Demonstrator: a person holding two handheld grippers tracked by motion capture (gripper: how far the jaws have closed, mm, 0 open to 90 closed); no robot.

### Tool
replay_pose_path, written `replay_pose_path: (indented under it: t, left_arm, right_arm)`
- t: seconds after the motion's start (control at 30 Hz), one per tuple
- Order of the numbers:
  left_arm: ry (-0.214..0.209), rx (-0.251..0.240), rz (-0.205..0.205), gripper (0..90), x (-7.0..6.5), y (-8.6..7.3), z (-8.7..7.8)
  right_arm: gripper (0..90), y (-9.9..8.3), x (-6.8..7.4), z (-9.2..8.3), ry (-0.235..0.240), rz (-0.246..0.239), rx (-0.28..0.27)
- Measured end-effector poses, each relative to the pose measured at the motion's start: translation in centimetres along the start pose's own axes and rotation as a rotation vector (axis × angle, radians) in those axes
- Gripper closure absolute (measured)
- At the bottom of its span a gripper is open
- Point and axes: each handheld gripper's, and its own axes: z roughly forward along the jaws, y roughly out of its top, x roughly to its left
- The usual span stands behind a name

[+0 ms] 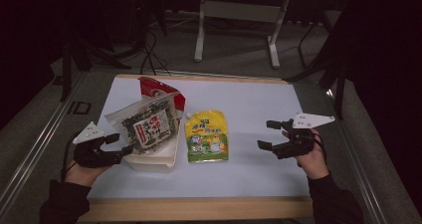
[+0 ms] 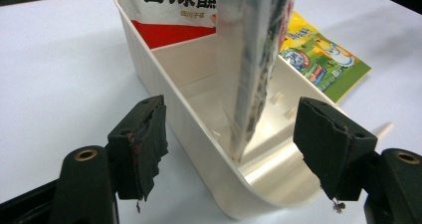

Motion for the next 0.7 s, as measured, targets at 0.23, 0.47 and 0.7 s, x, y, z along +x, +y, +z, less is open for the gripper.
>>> replay_pose_path:
  t: [0.23, 0.47, 0.7]
  left_arm:
    - [-0.037, 0.015, 0.016, 28.8, -1.8, -0.8, -1.7]
    - [-0.099, 0.03, 0.03, 28.2, -4.1, -1.1, -2.1]
    - [-0.206, 0.052, 0.055, 18.3, -6.6, -1.2, -0.2]
  right_arm:
    - [15.1, 0.0, 0.0, 0.0, 0.001, 0.002, -0.004]
    - [15.2, -0.1, 0.2, 0.2, -0.004, 0.003, 0.0]
    - [15.5, -0.1, 0.1, 0.2, -0.01, -0.023, -0.015]
